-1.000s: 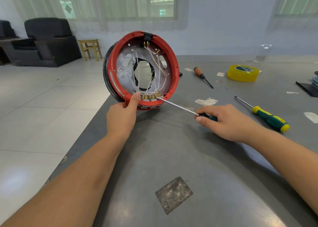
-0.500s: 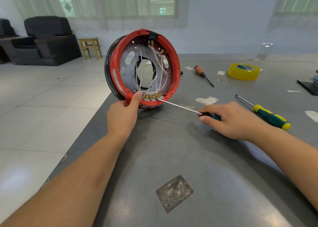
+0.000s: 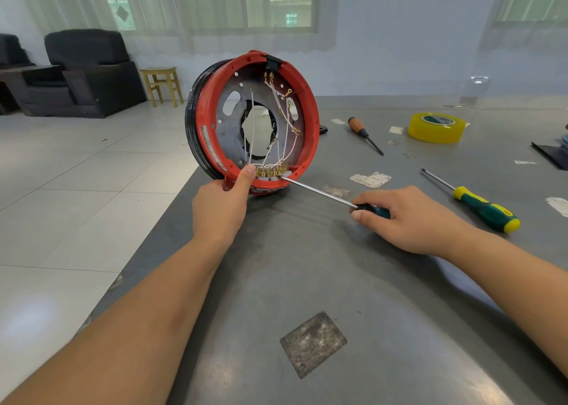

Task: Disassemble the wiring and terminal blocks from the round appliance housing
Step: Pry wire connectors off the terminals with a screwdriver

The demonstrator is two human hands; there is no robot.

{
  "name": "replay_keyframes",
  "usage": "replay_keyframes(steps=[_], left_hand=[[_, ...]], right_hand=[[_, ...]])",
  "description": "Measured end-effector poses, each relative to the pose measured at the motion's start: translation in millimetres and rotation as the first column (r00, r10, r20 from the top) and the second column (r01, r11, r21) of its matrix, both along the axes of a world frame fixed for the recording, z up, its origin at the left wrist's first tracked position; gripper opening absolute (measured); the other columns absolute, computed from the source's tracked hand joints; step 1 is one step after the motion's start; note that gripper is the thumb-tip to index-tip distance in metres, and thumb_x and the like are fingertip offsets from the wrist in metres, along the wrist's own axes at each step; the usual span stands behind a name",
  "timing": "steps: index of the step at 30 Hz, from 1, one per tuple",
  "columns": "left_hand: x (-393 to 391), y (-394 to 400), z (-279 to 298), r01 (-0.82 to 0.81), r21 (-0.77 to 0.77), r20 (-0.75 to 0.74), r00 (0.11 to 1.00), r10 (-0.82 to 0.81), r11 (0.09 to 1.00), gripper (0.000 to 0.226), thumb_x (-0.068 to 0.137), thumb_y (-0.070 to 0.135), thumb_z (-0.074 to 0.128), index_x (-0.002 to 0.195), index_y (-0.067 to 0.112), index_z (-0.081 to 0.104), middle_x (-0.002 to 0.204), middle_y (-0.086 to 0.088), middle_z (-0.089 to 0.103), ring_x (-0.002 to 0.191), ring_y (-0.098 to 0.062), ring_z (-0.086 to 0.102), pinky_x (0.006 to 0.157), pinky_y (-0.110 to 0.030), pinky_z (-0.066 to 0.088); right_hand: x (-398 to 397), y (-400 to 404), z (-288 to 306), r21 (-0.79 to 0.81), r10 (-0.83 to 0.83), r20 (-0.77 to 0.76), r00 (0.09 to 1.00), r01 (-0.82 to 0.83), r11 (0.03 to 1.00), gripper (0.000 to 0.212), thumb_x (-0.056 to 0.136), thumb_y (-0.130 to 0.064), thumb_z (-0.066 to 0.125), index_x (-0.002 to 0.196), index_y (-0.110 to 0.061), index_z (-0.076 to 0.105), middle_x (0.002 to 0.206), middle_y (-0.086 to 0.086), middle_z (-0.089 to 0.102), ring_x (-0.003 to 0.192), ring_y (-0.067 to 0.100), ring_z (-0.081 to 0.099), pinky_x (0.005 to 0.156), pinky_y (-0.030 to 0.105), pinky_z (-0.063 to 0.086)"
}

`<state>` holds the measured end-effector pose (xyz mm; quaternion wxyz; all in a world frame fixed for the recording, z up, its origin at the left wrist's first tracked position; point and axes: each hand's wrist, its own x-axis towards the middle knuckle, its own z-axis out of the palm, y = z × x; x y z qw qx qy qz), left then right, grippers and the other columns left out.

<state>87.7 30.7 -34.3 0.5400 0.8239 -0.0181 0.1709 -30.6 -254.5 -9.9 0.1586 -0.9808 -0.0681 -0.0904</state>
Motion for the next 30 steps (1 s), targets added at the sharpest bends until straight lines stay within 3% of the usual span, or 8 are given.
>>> replay_keyframes(steps=[5, 9, 11, 13, 17, 20, 22, 30], left_hand=[[3, 0, -2, -0.012, -0.03, -0.001, 1.0, 0.012, 0.999, 0.071, 0.092, 0.072, 0.06, 0.078, 0.004, 0.073, 0.07, -0.004, 0.07, 0.067, -0.016, 0.064, 0.058, -0.03, 0.043], [3, -1, -2, -0.021, -0.044, -0.003, 1.0, 0.021, 0.999, 0.072, 0.092, 0.072, 0.06, 0.078, 0.002, 0.072, 0.064, -0.002, 0.066, 0.061, -0.014, 0.059, 0.057, -0.03, 0.042], [2, -1, -2, -0.021, -0.049, -0.005, 1.0, 0.021, 0.999, 0.07, 0.092, 0.071, 0.06, 0.077, 0.003, 0.072, 0.062, 0.002, 0.064, 0.059, -0.012, 0.058, 0.055, -0.028, 0.039], [2, 0, -1, -0.018, -0.049, -0.02, 1.0, 0.017, 0.999, 0.067, 0.092, 0.071, 0.06, 0.074, 0.008, 0.072, 0.059, 0.006, 0.064, 0.056, -0.01, 0.059, 0.054, -0.025, 0.037], [1, 0, 0, -0.01, -0.058, -0.04, 0.999, 0.008, 0.998, 0.064, 0.091, 0.073, 0.059, 0.063, 0.015, 0.063, 0.052, 0.007, 0.06, 0.055, -0.01, 0.058, 0.055, -0.027, 0.04], [2, 0, -1, -0.009, -0.062, -0.022, 1.0, 0.007, 0.998, 0.07, 0.091, 0.073, 0.059, 0.074, 0.006, 0.072, 0.068, -0.005, 0.07, 0.064, -0.015, 0.061, 0.059, -0.029, 0.044], [2, 0, -1, -0.007, -0.051, -0.021, 1.0, 0.006, 0.999, 0.072, 0.091, 0.074, 0.058, 0.077, 0.005, 0.073, 0.069, -0.004, 0.07, 0.064, -0.013, 0.061, 0.059, -0.029, 0.044], [3, 0, -1, -0.006, -0.044, -0.036, 0.999, 0.005, 0.999, 0.072, 0.091, 0.075, 0.057, 0.079, 0.006, 0.074, 0.069, -0.001, 0.069, 0.064, -0.014, 0.061, 0.058, -0.028, 0.043]], right_hand=[[-1, 5, 3, 0.048, -0.026, -0.019, 0.999, 0.026, 0.998, 0.027, 0.097, -0.058, 0.049, 0.118, -0.048, 0.063, 0.097, -0.022, 0.065, 0.085, 0.003, 0.061, 0.069, 0.02, 0.044], [-3, 11, 7, 0.149, -0.054, -0.1, 0.994, 0.069, 0.986, 0.02, 0.098, -0.056, 0.051, 0.11, -0.047, 0.064, 0.071, -0.036, 0.061, 0.064, -0.006, 0.061, 0.059, 0.019, 0.043], [-5, 15, 8, 0.267, -0.047, -0.148, 0.988, 0.085, 0.96, 0.015, 0.099, -0.053, 0.054, 0.105, -0.046, 0.067, 0.064, -0.015, 0.067, 0.046, 0.006, 0.058, 0.049, 0.024, 0.049], [-7, 19, 11, 0.384, -0.029, -0.2, 0.979, 0.105, 0.917, 0.012, 0.099, -0.048, 0.058, 0.102, -0.045, 0.069, 0.059, 0.002, 0.063, 0.04, 0.015, 0.053, 0.042, 0.028, 0.049], [-9, 25, 16, 0.551, 0.047, -0.286, 0.957, 0.124, 0.825, 0.014, 0.101, -0.04, 0.059, 0.101, -0.037, 0.072, 0.058, 0.005, 0.056, 0.039, 0.018, 0.046, 0.04, 0.028, 0.043], [-11, 26, 18, 0.645, 0.106, -0.345, 0.932, 0.154, 0.748, 0.018, 0.101, -0.039, 0.058, 0.101, -0.03, 0.074, 0.062, 0.008, 0.053, 0.04, 0.02, 0.042, 0.04, 0.026, 0.04], [-11, 27, 19, 0.685, 0.133, -0.377, 0.917, 0.18, 0.706, 0.021, 0.101, -0.04, 0.058, 0.102, -0.027, 0.075, 0.064, 0.009, 0.052, 0.042, 0.02, 0.041, 0.04, 0.025, 0.039], [-13, 27, 22, 0.685, 0.147, -0.384, 0.911, 0.175, 0.707, 0.022, 0.101, -0.041, 0.057, 0.102, -0.029, 0.075, 0.065, 0.01, 0.052, 0.042, 0.02, 0.042, 0.04, 0.027, 0.04]])
